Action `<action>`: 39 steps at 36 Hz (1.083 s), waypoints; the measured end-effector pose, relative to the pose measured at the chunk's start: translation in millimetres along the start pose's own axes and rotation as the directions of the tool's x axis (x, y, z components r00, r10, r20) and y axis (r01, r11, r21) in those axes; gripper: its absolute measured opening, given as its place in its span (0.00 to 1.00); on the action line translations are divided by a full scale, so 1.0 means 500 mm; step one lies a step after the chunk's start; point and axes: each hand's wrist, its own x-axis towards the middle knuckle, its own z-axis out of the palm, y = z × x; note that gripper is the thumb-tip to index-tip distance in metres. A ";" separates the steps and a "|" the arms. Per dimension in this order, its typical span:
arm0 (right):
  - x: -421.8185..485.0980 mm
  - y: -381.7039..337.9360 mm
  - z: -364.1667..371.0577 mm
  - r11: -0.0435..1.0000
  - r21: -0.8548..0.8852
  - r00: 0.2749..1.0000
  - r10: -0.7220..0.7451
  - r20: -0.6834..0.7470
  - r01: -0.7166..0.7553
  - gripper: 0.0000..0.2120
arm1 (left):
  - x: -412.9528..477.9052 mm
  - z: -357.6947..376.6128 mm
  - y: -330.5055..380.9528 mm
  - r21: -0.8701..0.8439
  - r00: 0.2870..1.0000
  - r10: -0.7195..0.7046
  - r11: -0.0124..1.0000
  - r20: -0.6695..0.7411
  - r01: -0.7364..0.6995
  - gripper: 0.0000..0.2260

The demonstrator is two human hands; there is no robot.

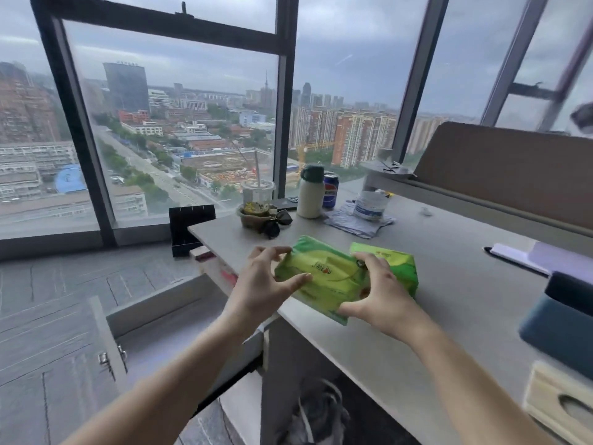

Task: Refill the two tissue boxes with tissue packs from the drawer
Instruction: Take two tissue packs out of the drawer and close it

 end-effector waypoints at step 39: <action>-0.082 -0.170 0.341 0.900 -0.172 0.916 -0.392 0.084 0.401 0.10 | -0.188 -0.258 -0.203 0.007 0.927 -0.315 0.946 -0.203 0.323 0.20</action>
